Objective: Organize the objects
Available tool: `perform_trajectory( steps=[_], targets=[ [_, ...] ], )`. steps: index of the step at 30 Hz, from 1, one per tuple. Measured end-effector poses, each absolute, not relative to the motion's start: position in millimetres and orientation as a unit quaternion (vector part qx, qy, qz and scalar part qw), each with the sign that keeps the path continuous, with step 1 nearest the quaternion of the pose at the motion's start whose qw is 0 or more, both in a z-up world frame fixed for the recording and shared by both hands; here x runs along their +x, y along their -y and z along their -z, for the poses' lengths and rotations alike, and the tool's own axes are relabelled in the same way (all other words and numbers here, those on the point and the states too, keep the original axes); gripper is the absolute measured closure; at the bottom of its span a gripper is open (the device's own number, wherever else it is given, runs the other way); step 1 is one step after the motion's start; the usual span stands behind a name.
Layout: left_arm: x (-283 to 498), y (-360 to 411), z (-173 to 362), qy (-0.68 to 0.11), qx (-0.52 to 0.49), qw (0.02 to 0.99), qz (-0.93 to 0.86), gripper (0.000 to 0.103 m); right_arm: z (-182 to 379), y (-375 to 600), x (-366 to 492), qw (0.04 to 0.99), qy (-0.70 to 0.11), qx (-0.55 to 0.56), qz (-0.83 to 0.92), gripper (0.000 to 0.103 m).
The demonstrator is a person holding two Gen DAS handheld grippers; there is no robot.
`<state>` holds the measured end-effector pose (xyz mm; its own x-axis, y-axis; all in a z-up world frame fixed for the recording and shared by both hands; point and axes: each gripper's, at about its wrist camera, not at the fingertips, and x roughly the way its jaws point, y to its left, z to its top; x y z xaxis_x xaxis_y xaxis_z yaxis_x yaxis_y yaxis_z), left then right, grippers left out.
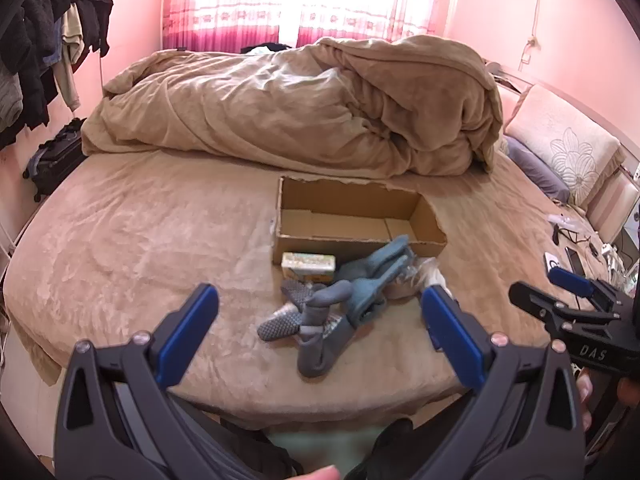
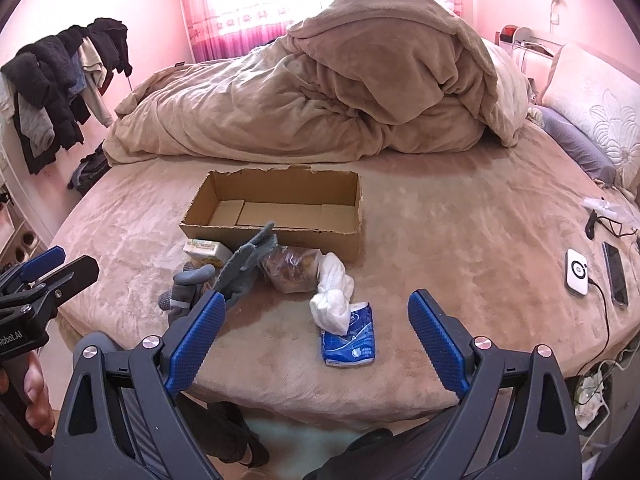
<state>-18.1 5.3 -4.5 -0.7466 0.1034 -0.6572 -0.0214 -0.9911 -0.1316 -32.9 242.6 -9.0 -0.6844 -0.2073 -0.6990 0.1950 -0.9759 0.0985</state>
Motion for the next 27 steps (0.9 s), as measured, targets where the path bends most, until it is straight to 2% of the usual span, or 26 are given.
perform_trajectory(
  steps=[27],
  targets=[
    [-19.1,-9.9,1.0,0.054,-0.352,0.041,-0.934,0.0,10.6,-246.2,-34.2,0.105,0.008,0.385,0.917,0.008]
  ],
)
